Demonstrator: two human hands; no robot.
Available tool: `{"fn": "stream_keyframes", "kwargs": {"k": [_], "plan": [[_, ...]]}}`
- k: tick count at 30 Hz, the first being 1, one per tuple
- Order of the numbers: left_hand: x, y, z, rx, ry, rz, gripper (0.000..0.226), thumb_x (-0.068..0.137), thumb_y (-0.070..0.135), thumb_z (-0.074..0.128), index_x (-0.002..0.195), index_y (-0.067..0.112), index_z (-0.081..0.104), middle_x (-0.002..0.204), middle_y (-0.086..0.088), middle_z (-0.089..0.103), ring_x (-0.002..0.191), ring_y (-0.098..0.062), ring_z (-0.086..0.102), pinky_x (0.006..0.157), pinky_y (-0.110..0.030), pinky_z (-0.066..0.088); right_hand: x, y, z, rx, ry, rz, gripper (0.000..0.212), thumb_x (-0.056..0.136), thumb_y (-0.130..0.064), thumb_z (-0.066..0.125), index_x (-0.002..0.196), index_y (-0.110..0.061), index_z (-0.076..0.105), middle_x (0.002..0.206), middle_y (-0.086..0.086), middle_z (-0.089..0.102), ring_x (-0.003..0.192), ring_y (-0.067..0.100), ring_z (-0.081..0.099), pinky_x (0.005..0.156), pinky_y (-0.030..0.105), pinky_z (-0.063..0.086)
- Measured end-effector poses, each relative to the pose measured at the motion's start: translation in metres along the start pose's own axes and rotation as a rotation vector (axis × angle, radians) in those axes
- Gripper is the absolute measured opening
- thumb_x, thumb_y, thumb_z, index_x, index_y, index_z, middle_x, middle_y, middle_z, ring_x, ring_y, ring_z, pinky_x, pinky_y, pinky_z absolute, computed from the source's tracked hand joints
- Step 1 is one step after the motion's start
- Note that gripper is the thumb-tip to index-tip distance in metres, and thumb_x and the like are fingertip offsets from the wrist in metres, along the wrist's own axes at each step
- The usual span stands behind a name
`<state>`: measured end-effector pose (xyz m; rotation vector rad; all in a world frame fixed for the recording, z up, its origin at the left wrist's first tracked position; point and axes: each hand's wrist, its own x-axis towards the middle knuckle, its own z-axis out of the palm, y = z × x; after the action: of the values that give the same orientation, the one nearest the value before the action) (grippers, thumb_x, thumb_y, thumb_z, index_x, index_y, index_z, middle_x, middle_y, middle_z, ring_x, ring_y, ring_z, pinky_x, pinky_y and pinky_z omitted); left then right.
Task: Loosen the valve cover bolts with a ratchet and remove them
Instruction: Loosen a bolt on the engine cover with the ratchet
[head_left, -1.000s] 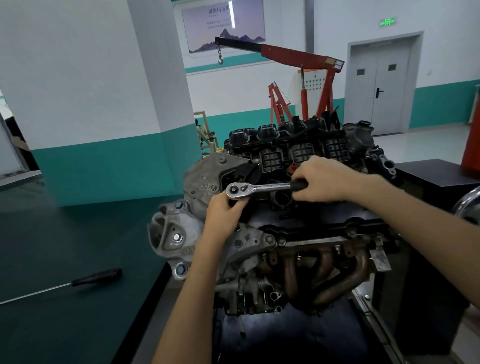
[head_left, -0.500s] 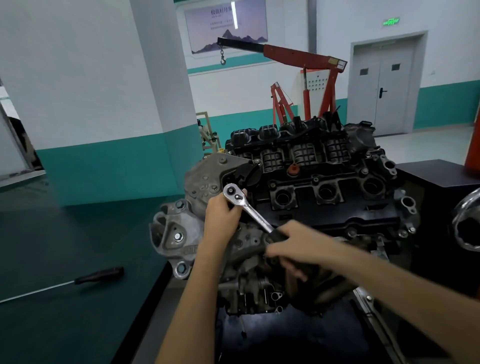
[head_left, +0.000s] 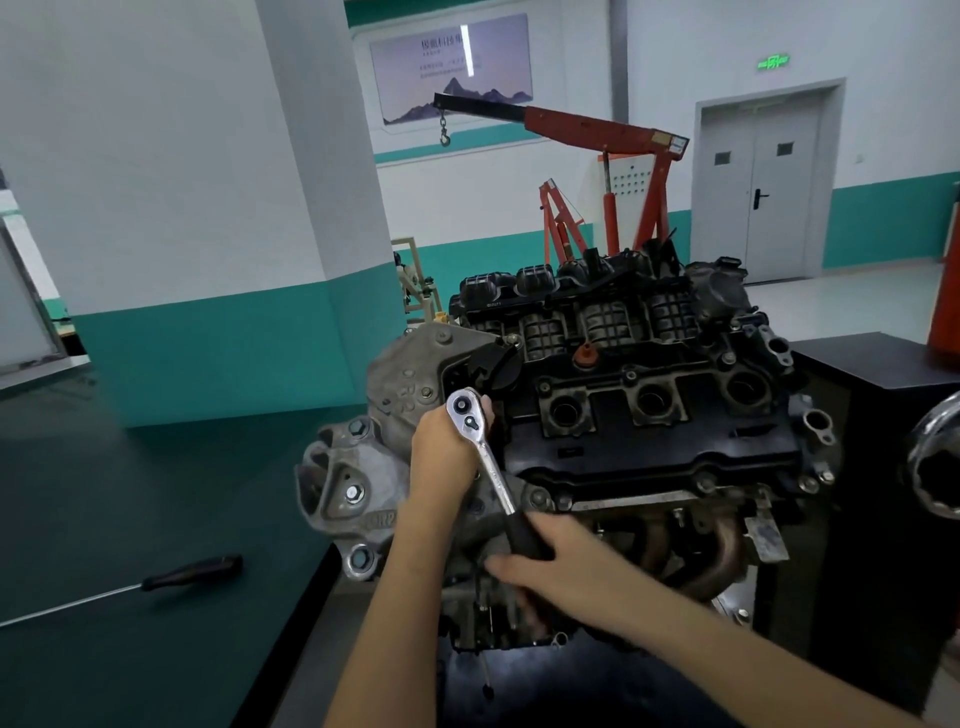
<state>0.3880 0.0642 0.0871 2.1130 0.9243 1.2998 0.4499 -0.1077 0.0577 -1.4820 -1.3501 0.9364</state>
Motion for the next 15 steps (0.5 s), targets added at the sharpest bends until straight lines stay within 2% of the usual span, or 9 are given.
{"fn": "stream_keyframes", "kwargs": {"k": [2,4,6,8,10,12,13,15], "plan": [[0.000,0.000,0.001,-0.013,0.004,-0.008,0.036,0.097,0.033,0.054,0.066,0.015,0.050,0.068,-0.009,0.064,0.069,-0.027,0.061,0.069,-0.038,0.047,0.003,-0.001,0.010,0.154,-0.040,0.042,0.010,0.091,-0.015,0.062,0.085,-0.013,0.055,0.054,0.003,0.057,0.044,0.018,0.054,0.044,0.026,0.048],[-0.003,0.000,-0.002,-0.033,-0.001,0.019,0.035,0.096,0.029,0.056,0.066,0.011,0.051,0.067,-0.011,0.064,0.065,-0.025,0.059,0.068,-0.038,0.046,0.005,-0.010,-0.006,0.091,-0.082,0.086,0.014,0.091,-0.010,0.060,0.078,-0.011,0.053,0.049,0.004,0.055,0.038,0.017,0.051,0.040,0.024,0.045],[-0.006,0.001,-0.005,-0.097,-0.028,0.059,0.032,0.093,0.024,0.059,0.064,0.010,0.055,0.064,-0.010,0.062,0.060,-0.015,0.053,0.063,-0.035,0.044,0.007,-0.024,-0.040,-0.184,-0.117,0.108,0.024,0.087,-0.010,0.058,0.063,-0.011,0.053,0.042,0.003,0.053,0.032,0.016,0.048,0.039,0.024,0.043],[-0.005,0.003,-0.008,-0.117,-0.043,0.069,0.021,0.087,0.018,0.059,0.069,0.008,0.062,0.067,-0.010,0.064,0.064,-0.010,0.052,0.063,-0.034,0.044,0.013,-0.049,-0.077,-0.526,-0.070,0.097,0.024,0.084,-0.014,0.058,0.060,-0.012,0.054,0.044,0.003,0.055,0.035,0.019,0.051,0.041,0.026,0.045],[-0.004,0.005,-0.009,-0.130,-0.031,0.057,0.018,0.087,0.013,0.061,0.074,0.000,0.064,0.071,-0.015,0.064,0.065,-0.012,0.051,0.064,-0.038,0.045,0.024,-0.075,-0.108,-0.941,0.089,0.017,0.015,0.084,-0.027,0.062,0.074,-0.015,0.062,0.060,0.003,0.058,0.054,0.022,0.058,0.053,0.028,0.048],[-0.004,0.005,-0.009,-0.129,-0.012,0.063,0.023,0.089,0.012,0.064,0.074,-0.005,0.063,0.071,-0.020,0.064,0.064,-0.013,0.051,0.064,-0.041,0.046,0.033,-0.093,-0.121,-1.300,0.226,-0.075,0.018,0.084,-0.038,0.061,0.089,-0.022,0.067,0.076,0.000,0.055,0.076,0.024,0.059,0.069,0.031,0.047],[-0.005,0.005,-0.009,-0.121,-0.003,0.069,0.025,0.090,0.013,0.064,0.074,-0.006,0.063,0.070,-0.021,0.063,0.064,-0.014,0.051,0.063,-0.041,0.046,0.033,-0.095,-0.120,-1.348,0.254,-0.101,0.018,0.084,-0.040,0.061,0.090,-0.024,0.067,0.078,-0.001,0.054,0.082,0.025,0.060,0.072,0.032,0.046],[-0.007,0.003,-0.009,-0.093,0.010,0.072,0.022,0.089,0.011,0.063,0.074,-0.005,0.064,0.070,-0.020,0.064,0.063,-0.014,0.051,0.061,-0.039,0.044,0.027,-0.083,-0.107,-1.274,0.298,-0.069,0.014,0.083,-0.040,0.061,0.082,-0.026,0.063,0.077,-0.002,0.053,0.082,0.025,0.061,0.071,0.030,0.045]]}}
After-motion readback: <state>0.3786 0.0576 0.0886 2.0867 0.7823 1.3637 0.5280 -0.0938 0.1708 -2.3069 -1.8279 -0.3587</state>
